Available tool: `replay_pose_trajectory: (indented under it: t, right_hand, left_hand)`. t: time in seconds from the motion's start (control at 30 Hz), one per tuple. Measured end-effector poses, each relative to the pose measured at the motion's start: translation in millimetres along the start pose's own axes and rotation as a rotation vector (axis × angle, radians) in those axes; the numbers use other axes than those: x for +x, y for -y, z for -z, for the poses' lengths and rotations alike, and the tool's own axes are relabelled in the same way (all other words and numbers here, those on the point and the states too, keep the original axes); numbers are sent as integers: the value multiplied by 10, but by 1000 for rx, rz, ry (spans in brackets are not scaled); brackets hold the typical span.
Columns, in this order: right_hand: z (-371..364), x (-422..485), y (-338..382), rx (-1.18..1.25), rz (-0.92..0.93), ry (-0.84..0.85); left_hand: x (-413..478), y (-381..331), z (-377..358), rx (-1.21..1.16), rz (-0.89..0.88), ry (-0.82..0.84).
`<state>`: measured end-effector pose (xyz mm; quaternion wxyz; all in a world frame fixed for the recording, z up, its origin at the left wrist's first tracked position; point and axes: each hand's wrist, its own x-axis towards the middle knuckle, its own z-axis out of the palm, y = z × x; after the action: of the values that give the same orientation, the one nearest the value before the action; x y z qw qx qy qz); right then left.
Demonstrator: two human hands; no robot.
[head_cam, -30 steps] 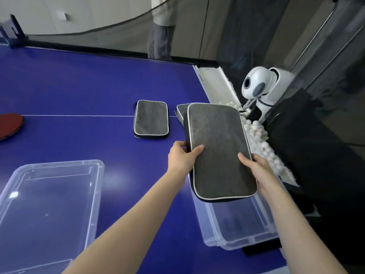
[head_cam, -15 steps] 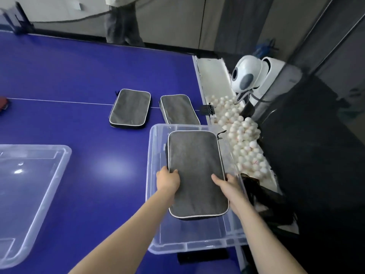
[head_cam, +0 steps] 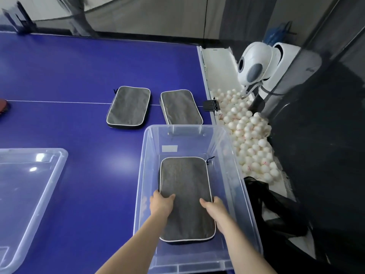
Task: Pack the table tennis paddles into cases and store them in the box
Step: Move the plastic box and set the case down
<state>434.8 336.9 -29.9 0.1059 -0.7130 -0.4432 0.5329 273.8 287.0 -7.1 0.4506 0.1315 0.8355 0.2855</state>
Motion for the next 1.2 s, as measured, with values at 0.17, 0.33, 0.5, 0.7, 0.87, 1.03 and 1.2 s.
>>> replay_pose_trajectory:
  t: [0.17,0.33,0.5,0.7,0.87,1.03,1.2]
  right_hand:
    - [-74,-2,-10,-183,21,26]
    - [-60,-7,-18,-247,34,22]
    - [-70,-32,-1,-306,59,2]
    - [-59,-55,36,-340,63,-1]
    - [-26,-117,147,-356,177,-77]
    - [48,-232,418,-419,387,-113]
    - [220,-328,903,-639,643,-187]
  left_hand:
    - [60,81,-15,58,17,-20]
    - [29,125,-51,146,-45,-51]
    - [14,129,-43,183,-63,-32]
    - [-35,63,-10,269,-79,-30]
    - [-91,-66,81,355,-171,-36]
    - [-183,-285,237,483,-317,-4]
    - [-294,-584,539,726,-599,1]
